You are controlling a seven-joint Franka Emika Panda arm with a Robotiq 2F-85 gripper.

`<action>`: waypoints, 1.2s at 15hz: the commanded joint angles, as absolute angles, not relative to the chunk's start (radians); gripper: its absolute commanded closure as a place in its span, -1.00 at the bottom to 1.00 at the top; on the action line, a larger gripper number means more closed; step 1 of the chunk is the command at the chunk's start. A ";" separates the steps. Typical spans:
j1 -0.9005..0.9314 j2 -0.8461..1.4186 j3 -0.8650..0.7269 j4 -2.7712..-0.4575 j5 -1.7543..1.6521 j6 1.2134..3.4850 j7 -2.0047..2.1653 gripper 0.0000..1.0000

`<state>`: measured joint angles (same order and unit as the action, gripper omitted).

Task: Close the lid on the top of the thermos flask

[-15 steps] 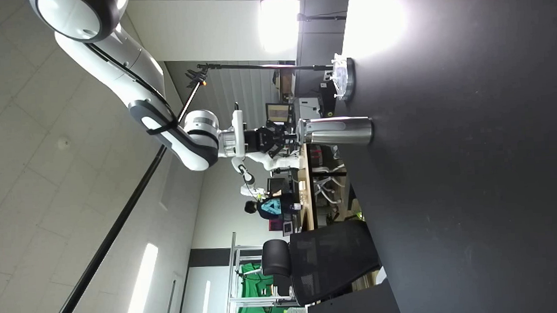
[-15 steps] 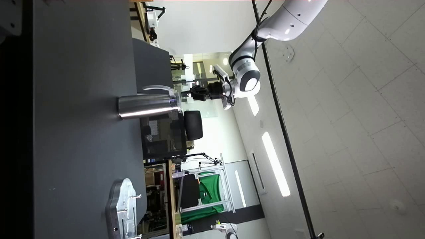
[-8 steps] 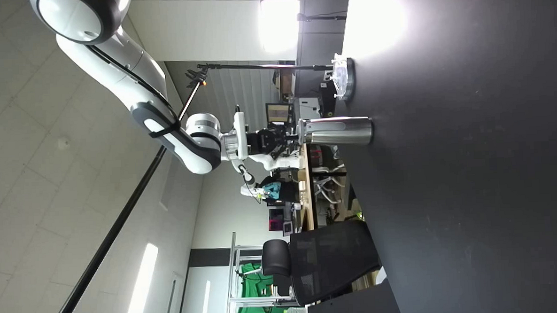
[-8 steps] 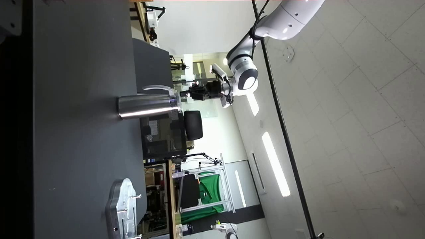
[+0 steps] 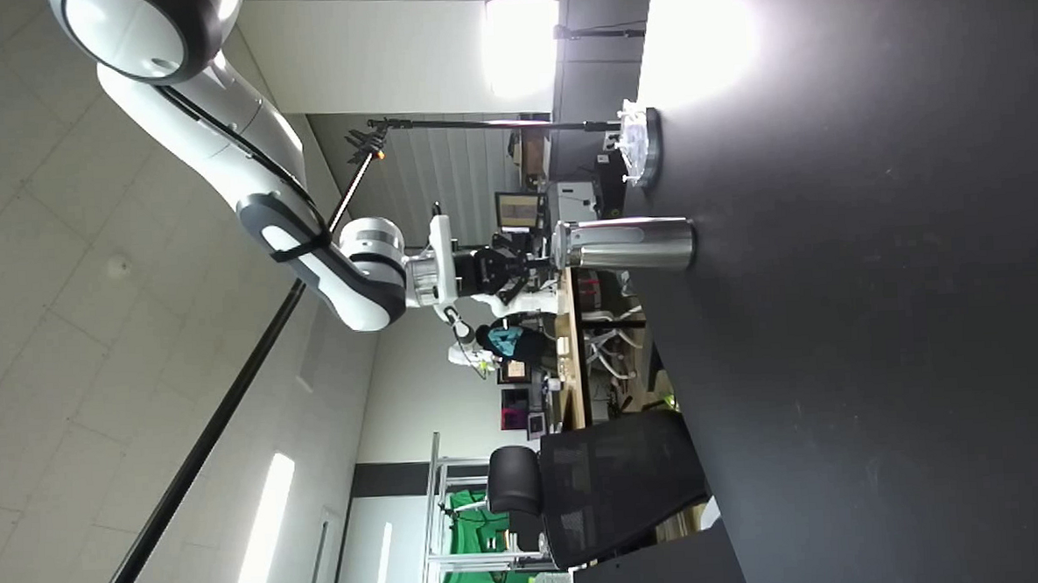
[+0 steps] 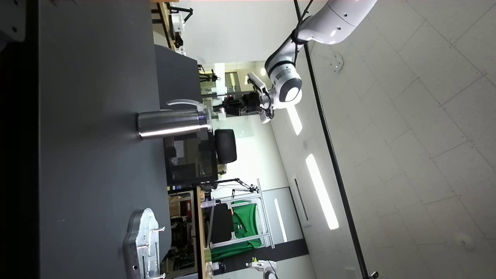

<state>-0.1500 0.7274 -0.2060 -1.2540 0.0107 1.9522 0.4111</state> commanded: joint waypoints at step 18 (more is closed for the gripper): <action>-0.132 0.652 -0.191 -1.196 -0.004 1.908 0.389 -0.90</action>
<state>-0.1257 0.6509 -0.1979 -1.2015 0.0004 1.9128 0.3884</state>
